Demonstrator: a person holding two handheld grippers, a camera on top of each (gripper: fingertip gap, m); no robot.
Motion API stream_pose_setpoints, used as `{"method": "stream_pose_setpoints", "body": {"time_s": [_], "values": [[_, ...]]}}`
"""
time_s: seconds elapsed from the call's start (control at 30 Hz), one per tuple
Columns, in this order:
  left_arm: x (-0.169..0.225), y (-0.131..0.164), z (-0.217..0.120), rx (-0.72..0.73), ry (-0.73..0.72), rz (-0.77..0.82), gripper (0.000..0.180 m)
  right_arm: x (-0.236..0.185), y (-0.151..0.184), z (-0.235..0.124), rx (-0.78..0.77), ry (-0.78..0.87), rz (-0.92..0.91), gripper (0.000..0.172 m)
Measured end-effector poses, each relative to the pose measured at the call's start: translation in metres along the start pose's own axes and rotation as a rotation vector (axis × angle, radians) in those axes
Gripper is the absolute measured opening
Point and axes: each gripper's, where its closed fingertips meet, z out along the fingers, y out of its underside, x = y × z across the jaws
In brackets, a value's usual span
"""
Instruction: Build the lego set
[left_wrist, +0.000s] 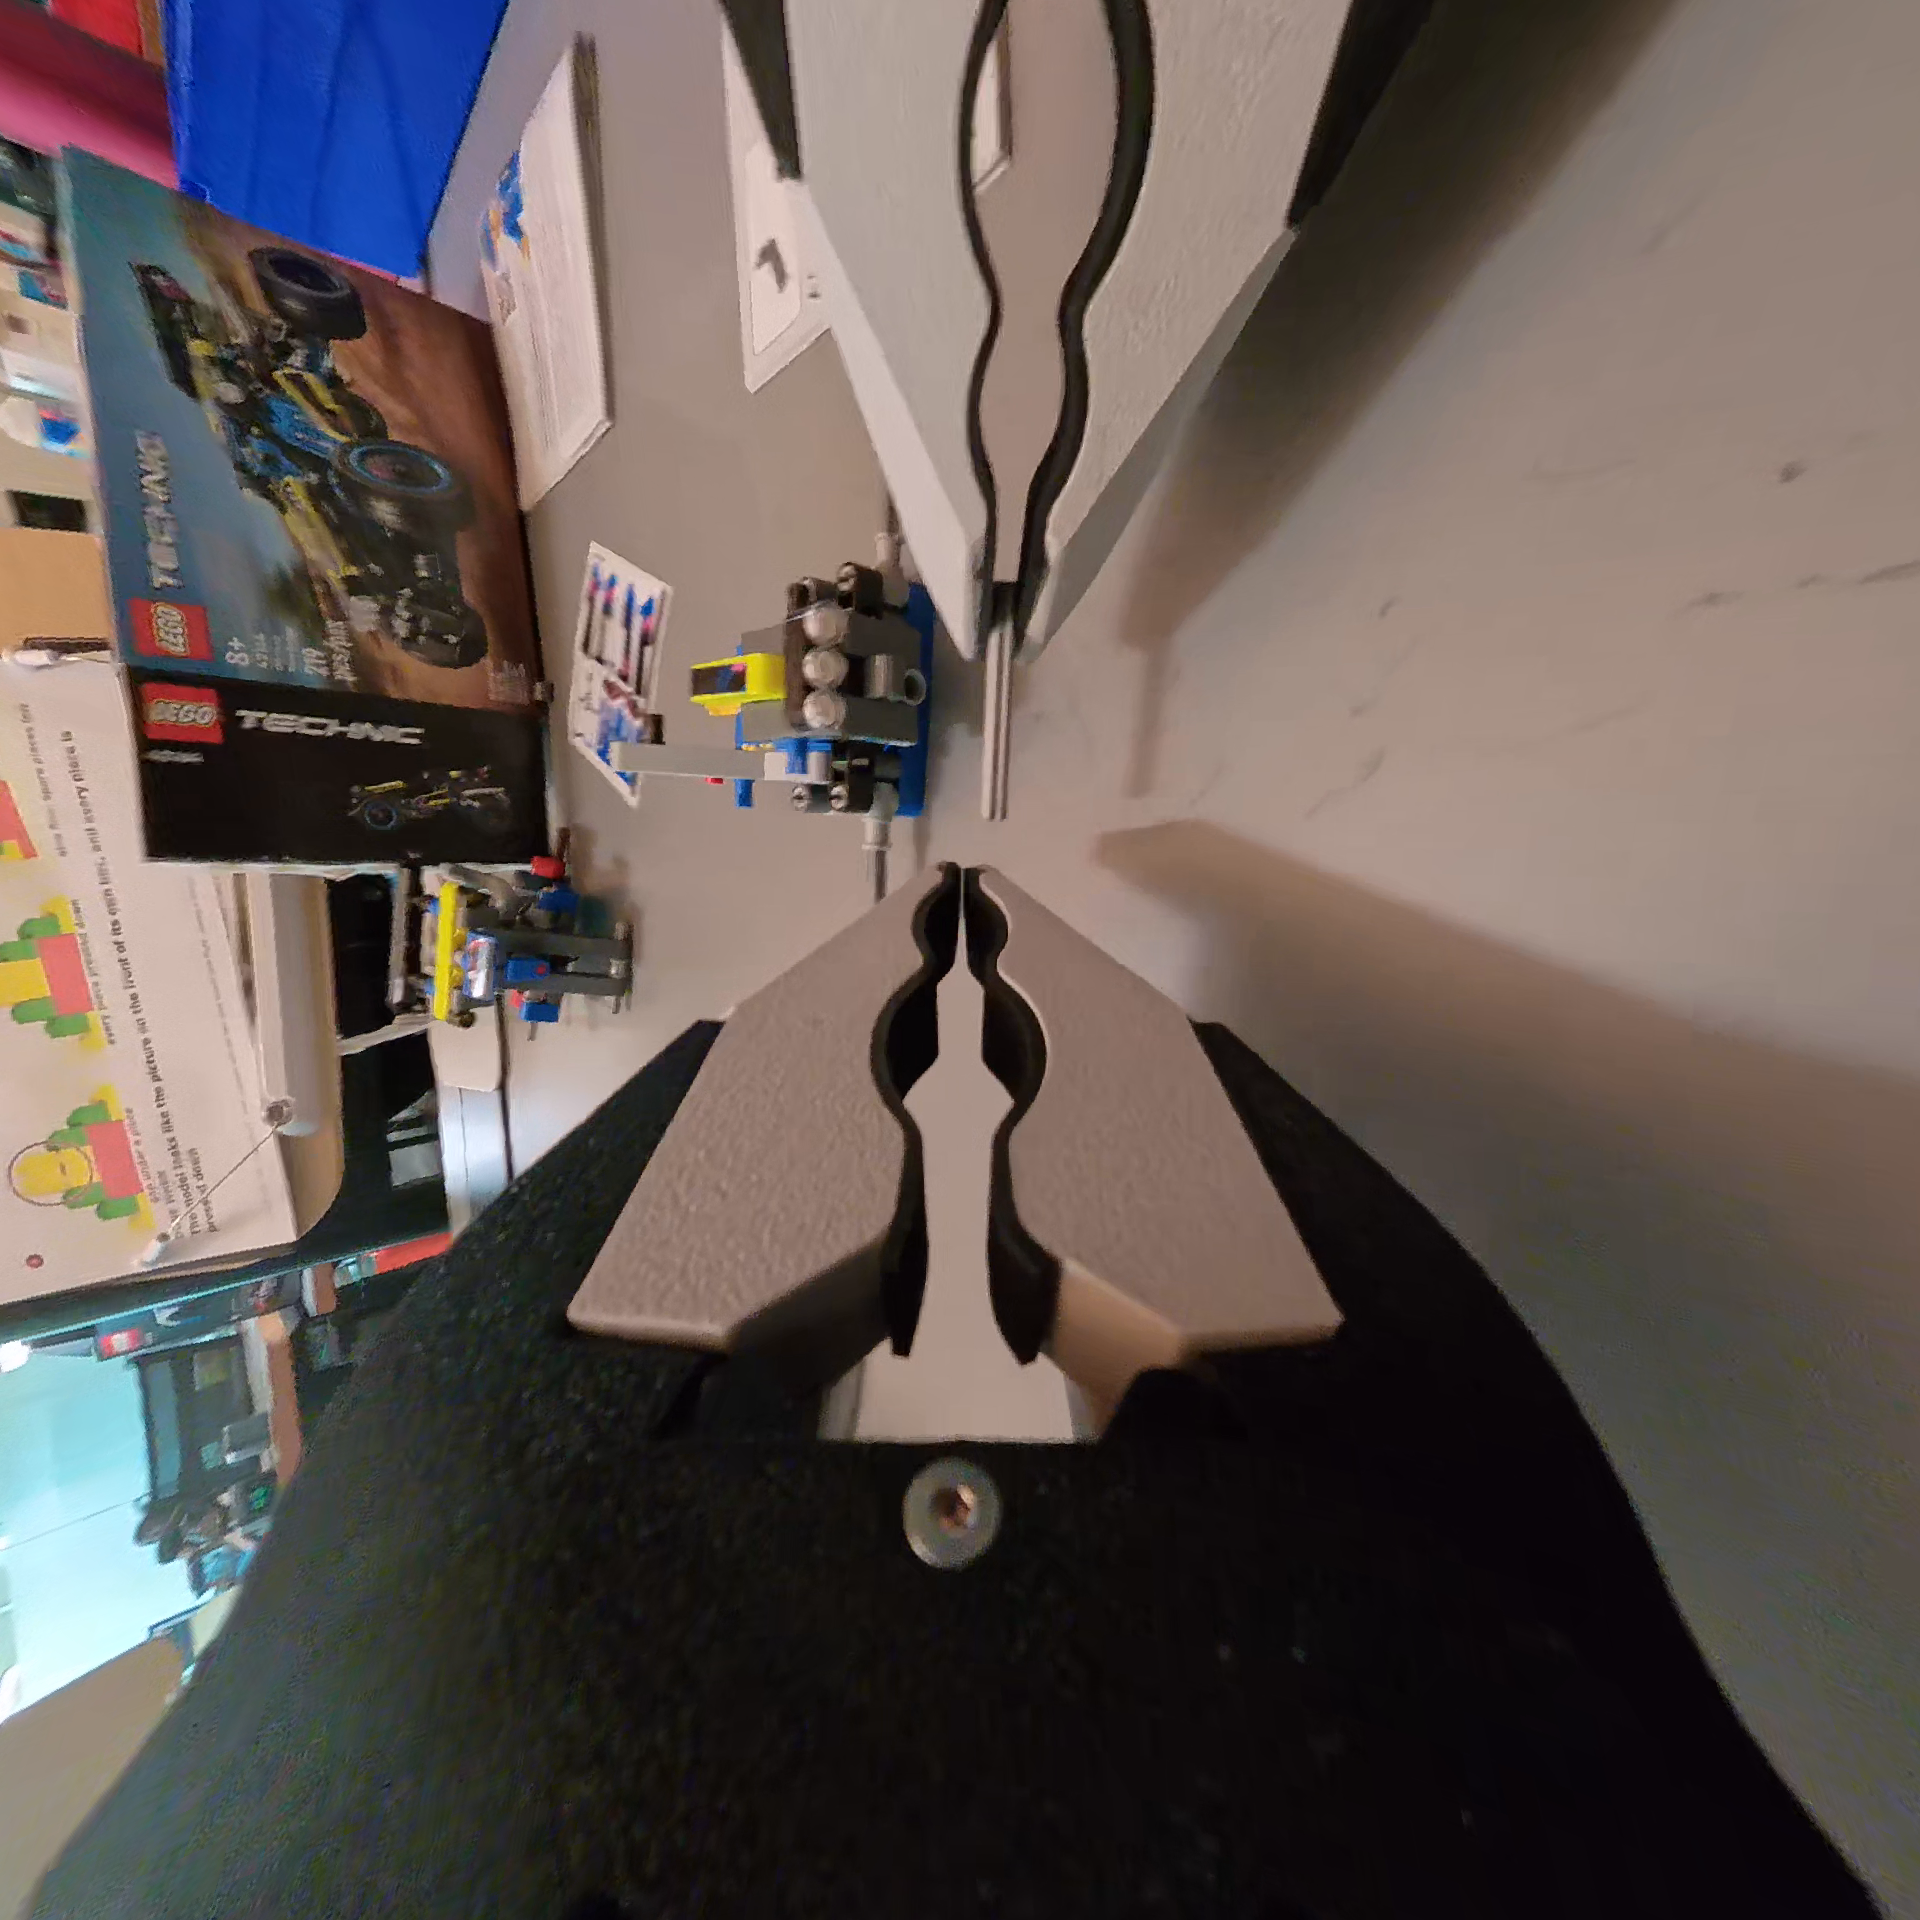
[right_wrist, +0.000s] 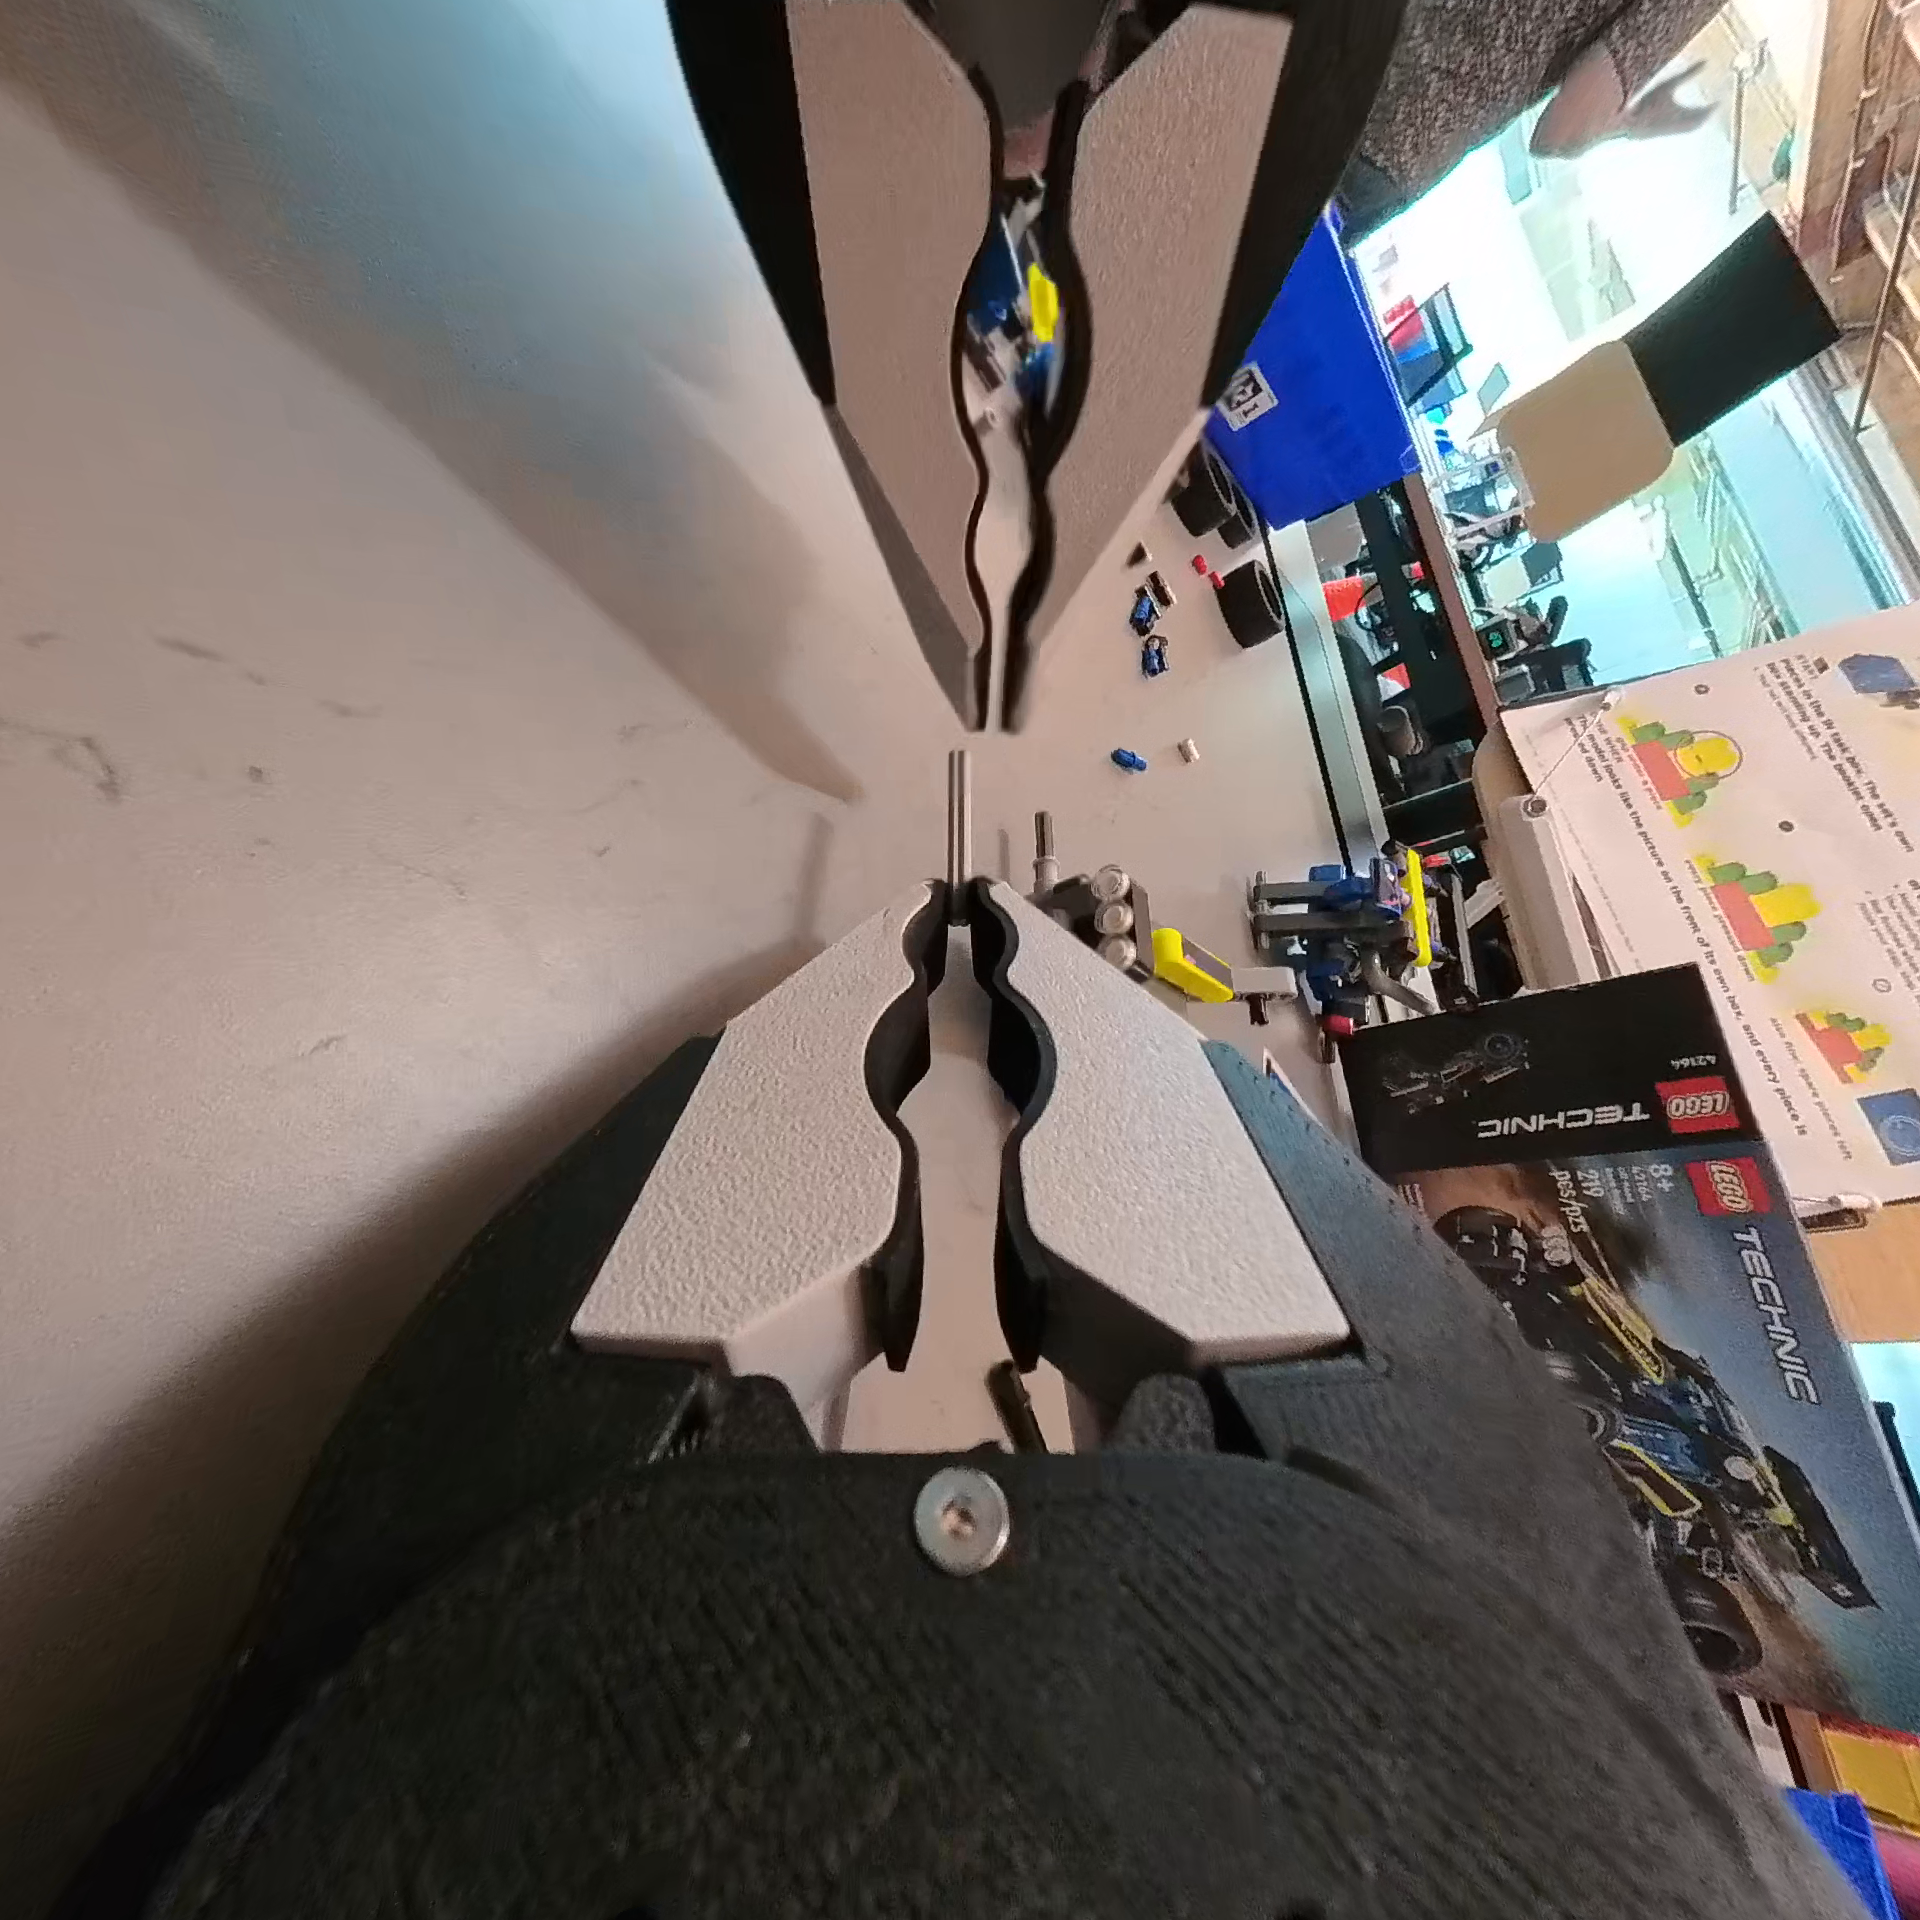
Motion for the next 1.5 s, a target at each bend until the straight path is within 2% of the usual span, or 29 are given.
{"method": "stream_pose_setpoints", "body": {"time_s": [0.03, 0.1, 0.23, 0.33, 0.53, 0.7, 0.77, 0.83, 1.0, 1.13, 1.27, 1.5], "values": [[-0.002, -0.001, -0.001, 0.014, -0.007, -0.002, 0.005, 0.0, 0.001, 0.0, -0.001, -0.001, 0.0, 0.002], [0.002, -0.006, -0.003, 0.053, 0.028, -0.03, 0.017, 0.0, -0.001, 0.0, 0.014, -0.001, 0.004, 0.002], [0.009, -0.013, -0.001, 0.079, 0.065, -0.031, 0.019, 0.001, -0.004, 0.0, 0.028, -0.002, 0.013, 0.002], [0.008, -0.013, 0.001, 0.08, 0.046, -0.018, 0.001, -0.001, -0.005, 0.0, 0.033, -0.008, 0.017, 0.002], [0.008, -0.011, 0.007, 0.062, 0.035, -0.007, 0.0, -0.001, 0.001, 0.001, 0.007, -0.001, 0.02, 0.002], [-0.01, 0.009, 0.014, -0.02, -0.078, 0.009, 0.001, 0.034, 0.003, -0.009, 0.015, 0.186, 0.013, 0.028], [-0.009, 0.017, 0.017, -0.06, -0.088, 0.019, 0.001, 0.039, 0.014, -0.006, -0.052, 0.191, -0.047, 0.042], [-0.006, 0.022, 0.02, -0.089, -0.088, 0.017, 0.001, 0.041, 0.022, -0.001, -0.101, 0.193, -0.147, 0.048], [-0.005, 0.019, 0.028, -0.09, -0.092, -0.051, 0.001, 0.028, 0.021, 0.012, -0.1, 0.152, -0.256, 0.049], [-0.003, 0.014, 0.033, -0.062, -0.089, -0.075, 0.001, 0.03, 0.023, 0.018, -0.121, 0.179, -0.343, 0.042], [-0.002, 0.014, 0.031, -0.064, -0.083, -0.088, 0.001, 0.031, 0.024, 0.021, -0.12, 0.178, -0.352, 0.03], [-0.012, 0.022, 0.018, -0.096, -0.125, -0.109, 0.001, 0.034, 0.026, 0.022, -0.142, 0.194, -0.355, 0.03]]}}
